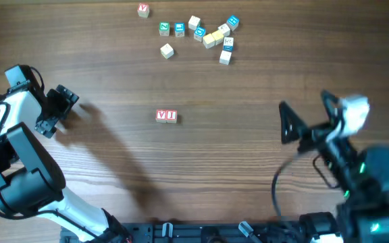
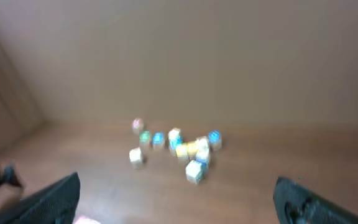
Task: Form a horizontal line
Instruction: 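Swing the right arm up toward the far block cluster, then lower the right gripper onto the white picture block and close, then carry the white block to the right of the red blocks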
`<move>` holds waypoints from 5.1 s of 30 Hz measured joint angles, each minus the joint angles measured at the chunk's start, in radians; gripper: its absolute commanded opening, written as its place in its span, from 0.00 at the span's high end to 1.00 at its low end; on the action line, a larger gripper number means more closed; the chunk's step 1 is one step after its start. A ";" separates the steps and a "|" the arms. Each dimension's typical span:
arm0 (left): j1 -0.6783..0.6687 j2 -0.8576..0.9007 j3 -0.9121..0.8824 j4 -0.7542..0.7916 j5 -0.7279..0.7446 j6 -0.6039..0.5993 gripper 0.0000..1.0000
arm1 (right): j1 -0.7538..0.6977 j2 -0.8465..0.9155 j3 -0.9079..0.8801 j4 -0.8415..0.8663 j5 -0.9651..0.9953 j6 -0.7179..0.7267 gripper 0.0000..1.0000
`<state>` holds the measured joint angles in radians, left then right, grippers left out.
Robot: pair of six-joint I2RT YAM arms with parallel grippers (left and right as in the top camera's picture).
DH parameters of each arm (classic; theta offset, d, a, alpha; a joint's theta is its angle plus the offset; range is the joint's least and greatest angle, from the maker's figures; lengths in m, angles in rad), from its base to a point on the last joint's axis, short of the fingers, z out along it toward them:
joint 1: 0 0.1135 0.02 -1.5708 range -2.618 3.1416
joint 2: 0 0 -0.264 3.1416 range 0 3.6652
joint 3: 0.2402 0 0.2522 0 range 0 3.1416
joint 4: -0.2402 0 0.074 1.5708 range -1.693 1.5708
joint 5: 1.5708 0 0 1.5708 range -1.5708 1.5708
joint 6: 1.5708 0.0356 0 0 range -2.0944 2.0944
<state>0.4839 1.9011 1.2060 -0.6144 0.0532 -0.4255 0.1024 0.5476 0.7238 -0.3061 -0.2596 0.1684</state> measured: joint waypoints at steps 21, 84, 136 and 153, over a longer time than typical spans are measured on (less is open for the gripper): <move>0.000 0.000 0.000 0.001 -0.002 0.000 0.00 | -0.001 1.425 1.273 -0.728 -0.098 -0.006 0.00; 0.000 0.000 0.000 0.000 -0.002 0.000 0.00 | 0.278 1.872 1.272 -0.409 0.377 0.361 0.50; 0.000 0.000 0.000 0.001 -0.002 0.000 0.00 | 0.540 1.648 1.046 -0.700 0.171 0.363 0.74; 0.000 0.000 0.000 0.000 -0.002 0.000 0.00 | 0.572 1.645 0.919 -0.565 0.186 0.426 0.41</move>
<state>0.4839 1.9015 1.2060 -0.6140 0.0513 -0.4255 0.6743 2.1925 1.6424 -0.8711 -0.0738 0.5941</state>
